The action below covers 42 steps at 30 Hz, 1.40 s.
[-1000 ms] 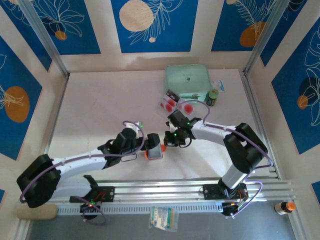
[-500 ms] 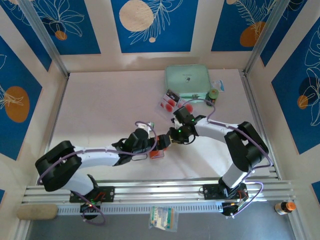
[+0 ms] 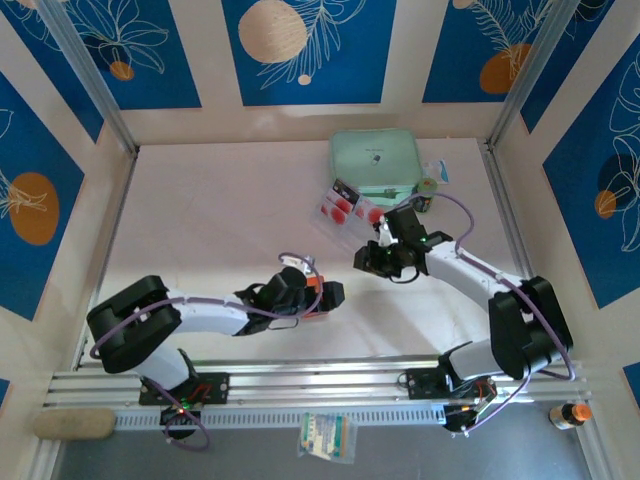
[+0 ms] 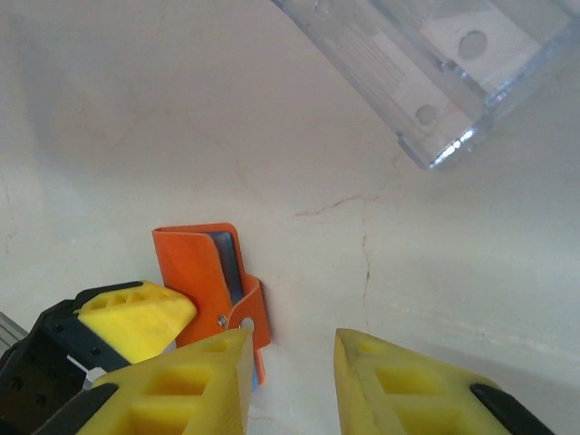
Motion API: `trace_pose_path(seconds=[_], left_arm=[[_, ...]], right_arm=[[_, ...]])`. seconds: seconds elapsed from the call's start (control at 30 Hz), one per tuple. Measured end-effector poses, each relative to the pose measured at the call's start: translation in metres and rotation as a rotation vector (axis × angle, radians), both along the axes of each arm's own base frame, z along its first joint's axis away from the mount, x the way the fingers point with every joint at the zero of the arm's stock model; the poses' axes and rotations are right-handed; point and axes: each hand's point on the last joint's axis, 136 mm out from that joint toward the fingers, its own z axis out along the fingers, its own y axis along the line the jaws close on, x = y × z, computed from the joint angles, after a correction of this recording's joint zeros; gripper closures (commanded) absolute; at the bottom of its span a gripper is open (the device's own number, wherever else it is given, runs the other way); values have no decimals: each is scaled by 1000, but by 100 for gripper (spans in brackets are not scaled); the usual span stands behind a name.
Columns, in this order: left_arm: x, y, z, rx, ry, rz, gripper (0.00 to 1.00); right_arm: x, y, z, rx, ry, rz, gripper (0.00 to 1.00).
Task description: Put the credit cards into the card holder
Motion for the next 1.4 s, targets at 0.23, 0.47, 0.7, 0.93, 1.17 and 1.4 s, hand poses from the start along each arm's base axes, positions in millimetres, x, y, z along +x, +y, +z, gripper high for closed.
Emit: trace_pose_path(seconds=[0.23,0.47,0.7,0.93,1.17,1.4], left_arm=[[0,2,11,61,-13,-20,0],[10,10,66,32,-131,-4,0],[30,50,107,59,-242,97,0],[48,117,126,80,-320,317,0],[54,170,100,193,-279,449,0],[50,186,68,305,-190,466,0]], right_arm=[[-8,1,14,38,-25,23,75],[-20,7,22,64,-39,56,76],[-47,43,34,75,-61,174,76],[-61,103,51,50,-109,323,76],[-70,152,44,-1,-109,425,77],[-75,175,25,-57,-93,484,84]])
